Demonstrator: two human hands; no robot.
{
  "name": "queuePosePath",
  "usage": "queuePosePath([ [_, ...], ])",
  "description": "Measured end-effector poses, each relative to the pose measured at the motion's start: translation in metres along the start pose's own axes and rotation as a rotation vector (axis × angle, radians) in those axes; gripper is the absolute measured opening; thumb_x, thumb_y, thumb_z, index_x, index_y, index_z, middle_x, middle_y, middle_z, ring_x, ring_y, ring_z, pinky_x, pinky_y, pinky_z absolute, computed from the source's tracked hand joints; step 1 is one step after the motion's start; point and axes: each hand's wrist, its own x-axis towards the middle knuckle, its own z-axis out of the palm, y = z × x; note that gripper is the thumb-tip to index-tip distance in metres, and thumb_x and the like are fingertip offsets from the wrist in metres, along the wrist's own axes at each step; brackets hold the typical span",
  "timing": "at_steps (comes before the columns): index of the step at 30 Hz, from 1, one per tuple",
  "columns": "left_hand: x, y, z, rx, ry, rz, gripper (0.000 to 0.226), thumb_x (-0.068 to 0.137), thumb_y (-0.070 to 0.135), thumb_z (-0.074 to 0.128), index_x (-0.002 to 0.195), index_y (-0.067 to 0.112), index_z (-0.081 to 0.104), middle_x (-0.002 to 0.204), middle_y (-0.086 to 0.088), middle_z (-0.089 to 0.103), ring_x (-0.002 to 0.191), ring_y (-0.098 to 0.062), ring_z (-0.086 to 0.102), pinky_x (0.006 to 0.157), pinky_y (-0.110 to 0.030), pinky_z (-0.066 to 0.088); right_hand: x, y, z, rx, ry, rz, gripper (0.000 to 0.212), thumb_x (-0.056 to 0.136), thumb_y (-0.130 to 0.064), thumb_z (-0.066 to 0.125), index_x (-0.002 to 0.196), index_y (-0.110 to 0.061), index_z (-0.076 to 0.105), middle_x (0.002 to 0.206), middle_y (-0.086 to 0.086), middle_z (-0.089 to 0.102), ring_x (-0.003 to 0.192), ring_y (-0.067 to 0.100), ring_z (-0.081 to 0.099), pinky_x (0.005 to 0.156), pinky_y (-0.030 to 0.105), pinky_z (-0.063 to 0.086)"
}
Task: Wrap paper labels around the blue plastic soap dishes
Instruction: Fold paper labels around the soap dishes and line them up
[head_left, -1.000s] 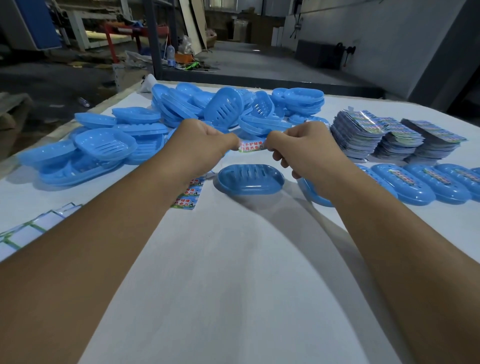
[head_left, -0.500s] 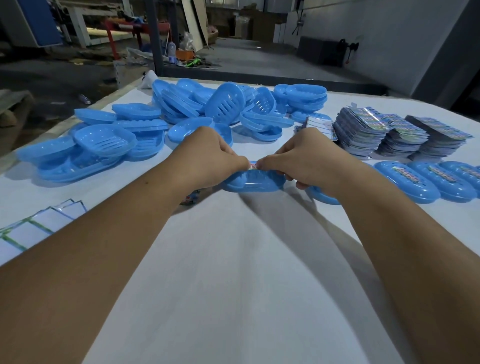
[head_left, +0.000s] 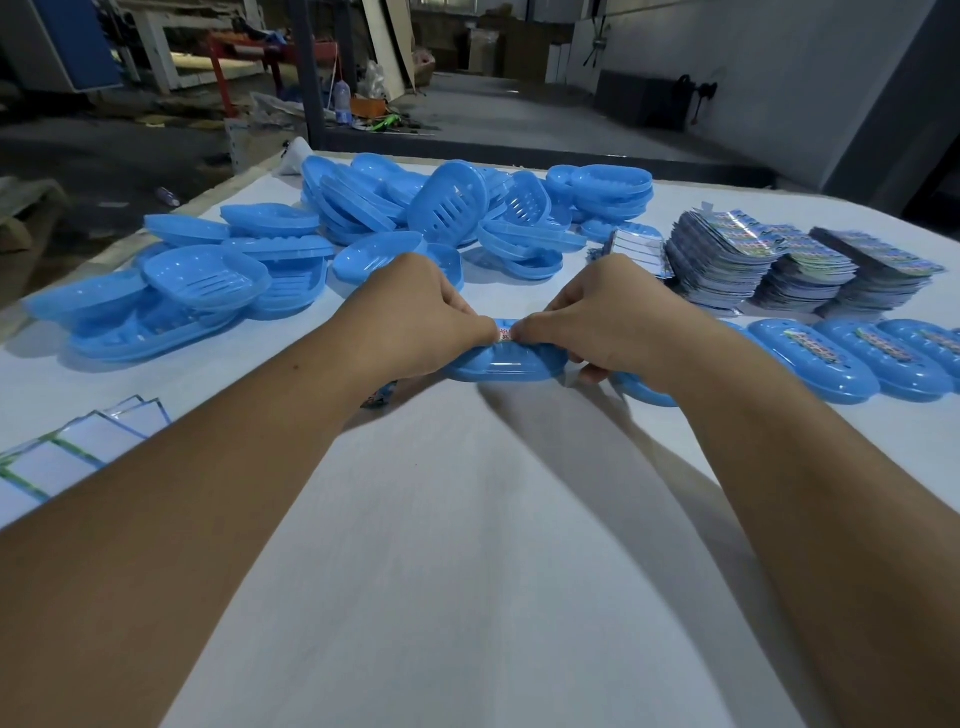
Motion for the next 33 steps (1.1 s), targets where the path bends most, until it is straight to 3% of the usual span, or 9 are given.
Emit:
queuePosePath([
  [7,-0.001,0.000,0.000,0.026,0.006,0.027,0.016,0.070,0.054,0.078,0.061,0.042,0.074,0.057,0.013,0.066,0.060,-0.010,0.058,0.051,-0.026,0.041,0.000,0.001,0.002,-0.002,0.026,-0.018,0.035,0.073,-0.043,0.078,0.075,-0.008,0.077,0.052,0.005,0.064,0.035,0.015,0.057,0.051,0.030,0.050],
  [10,-0.001,0.000,0.003,0.088,0.057,0.030,0.023,0.072,0.056,0.075,0.062,0.035,0.075,0.058,0.008,0.067,0.066,-0.012,0.062,0.058,-0.028,0.048,-0.001,0.000,0.003,-0.061,0.061,-0.040,0.039,0.076,-0.047,0.074,0.073,-0.008,0.076,0.052,0.006,0.064,0.039,0.016,0.057,0.052,0.027,0.049],
  [14,-0.003,0.005,0.009,0.231,0.147,0.059,0.032,0.076,0.051,0.067,0.062,0.023,0.071,0.067,0.006,0.068,0.074,-0.018,0.063,0.060,-0.028,0.045,-0.003,-0.003,0.007,-0.148,0.121,-0.060,0.046,0.080,-0.050,0.069,0.078,-0.005,0.075,0.050,0.005,0.064,0.049,0.019,0.060,0.057,0.029,0.053],
  [19,-0.003,0.010,0.011,0.366,0.198,0.109,0.030,0.079,0.050,0.062,0.071,0.022,0.067,0.076,0.003,0.068,0.079,-0.025,0.063,0.069,-0.034,0.050,-0.004,-0.005,0.010,-0.216,0.157,-0.070,0.042,0.080,-0.050,0.063,0.079,-0.010,0.071,0.040,0.000,0.060,0.030,0.009,0.052,0.041,0.020,0.037],
  [27,-0.004,0.012,0.011,0.498,0.288,0.202,0.030,0.081,0.055,0.059,0.076,0.025,0.063,0.077,0.004,0.063,0.076,-0.023,0.059,0.062,-0.032,0.036,-0.006,-0.007,0.009,-0.318,0.200,-0.111,0.043,0.079,-0.051,0.064,0.077,-0.007,0.070,0.044,0.001,0.058,0.036,0.014,0.051,0.041,0.022,0.041],
  [33,-0.004,0.013,0.011,0.551,0.304,0.248,0.033,0.083,0.058,0.057,0.079,0.025,0.062,0.078,0.003,0.063,0.078,-0.023,0.059,0.064,-0.034,0.039,-0.006,-0.006,0.006,-0.320,0.166,-0.101,0.043,0.080,-0.052,0.065,0.077,-0.009,0.069,0.046,0.001,0.064,0.033,0.013,0.057,0.039,0.019,0.041],
])
